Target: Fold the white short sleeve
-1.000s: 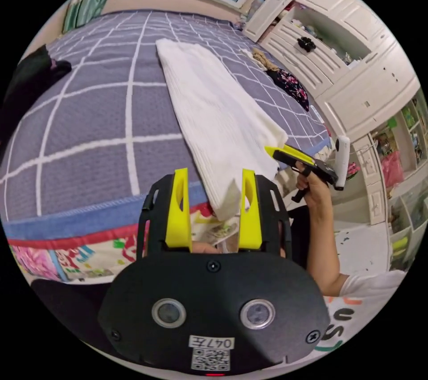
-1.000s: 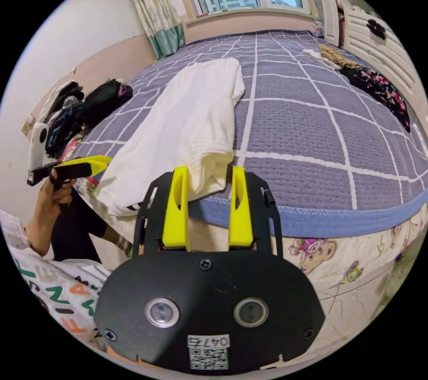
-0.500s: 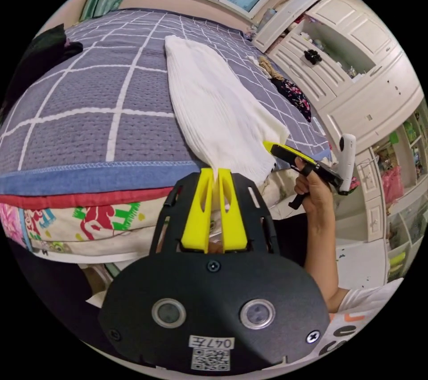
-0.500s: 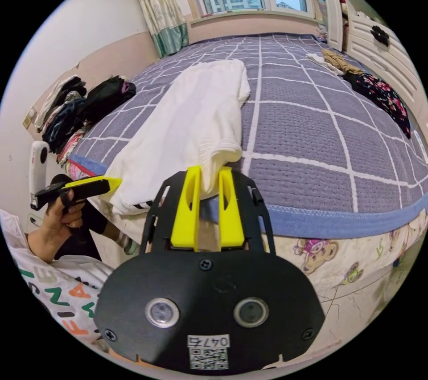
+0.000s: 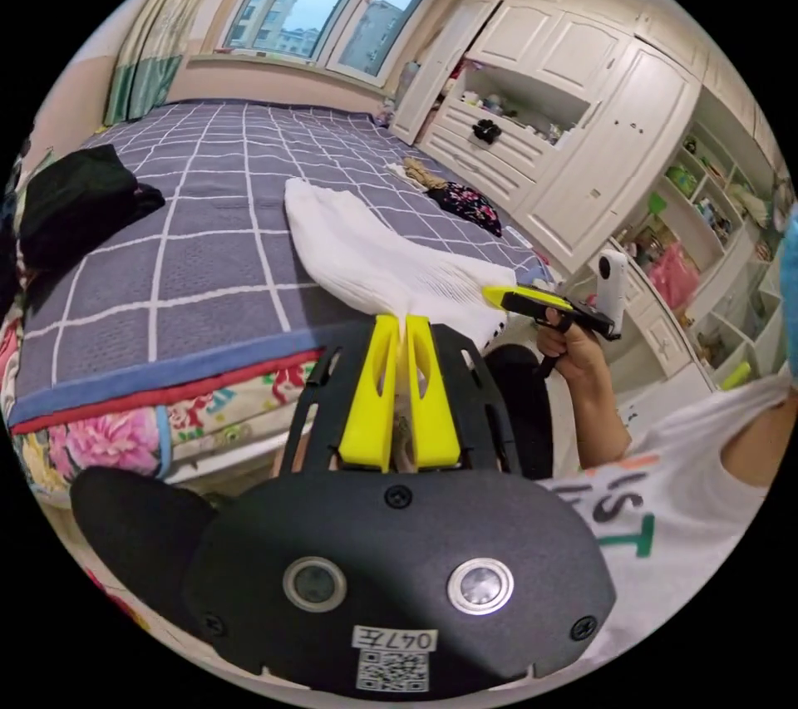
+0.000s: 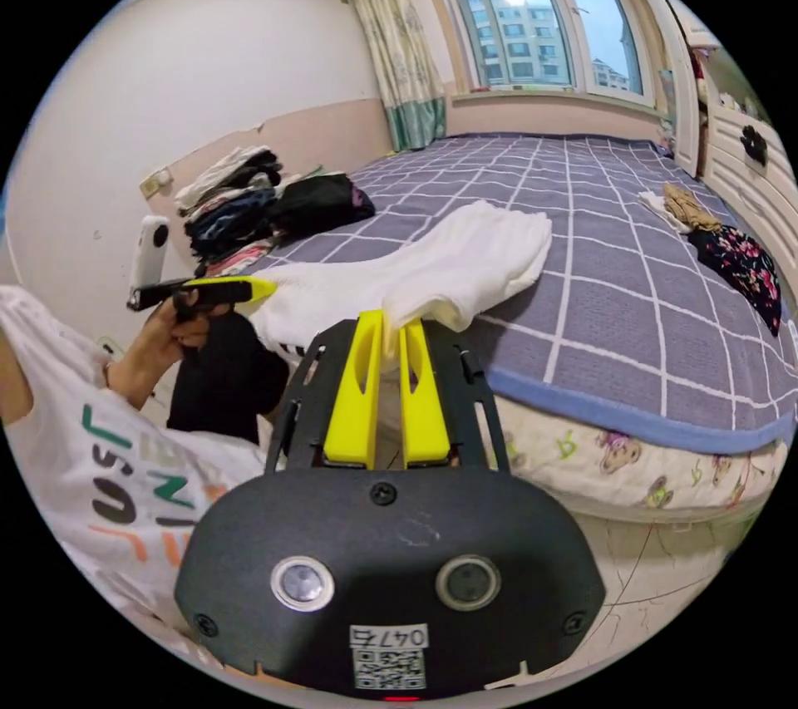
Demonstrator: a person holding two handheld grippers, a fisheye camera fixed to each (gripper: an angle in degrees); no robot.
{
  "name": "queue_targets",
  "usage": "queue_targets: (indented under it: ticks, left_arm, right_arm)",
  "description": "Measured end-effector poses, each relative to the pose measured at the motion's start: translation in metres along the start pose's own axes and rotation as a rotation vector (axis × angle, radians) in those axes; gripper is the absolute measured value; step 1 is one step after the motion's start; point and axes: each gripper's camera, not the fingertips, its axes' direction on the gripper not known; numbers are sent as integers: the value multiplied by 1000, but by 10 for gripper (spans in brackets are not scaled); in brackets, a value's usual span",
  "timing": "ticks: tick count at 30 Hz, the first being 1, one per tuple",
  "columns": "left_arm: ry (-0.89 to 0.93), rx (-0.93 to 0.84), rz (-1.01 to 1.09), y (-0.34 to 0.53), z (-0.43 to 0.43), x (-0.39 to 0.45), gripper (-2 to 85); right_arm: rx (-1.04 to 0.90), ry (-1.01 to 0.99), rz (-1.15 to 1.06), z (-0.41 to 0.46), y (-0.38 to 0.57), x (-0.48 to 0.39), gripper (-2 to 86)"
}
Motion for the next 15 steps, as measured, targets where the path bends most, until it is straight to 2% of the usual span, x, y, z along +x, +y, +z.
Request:
queue_targets:
  ticks: [4, 8, 12, 15]
  left_arm:
    - [74, -46, 13, 46, -56, 10, -1]
    - [84, -32, -12, 67, -67, 8, -1]
    - [75, 13, 21, 35, -48, -1, -1]
    - [-21, 61, 108, -22, -26, -3, -1]
  right_arm:
    - [-33, -68, -61, -36, 42, -61, 12]
    - [-96, -70, -102, -40, 53, -85, 13]
    - [-38, -14, -105, -35, 10, -61, 14]
    - [41, 10, -70, -23, -37, -23, 13]
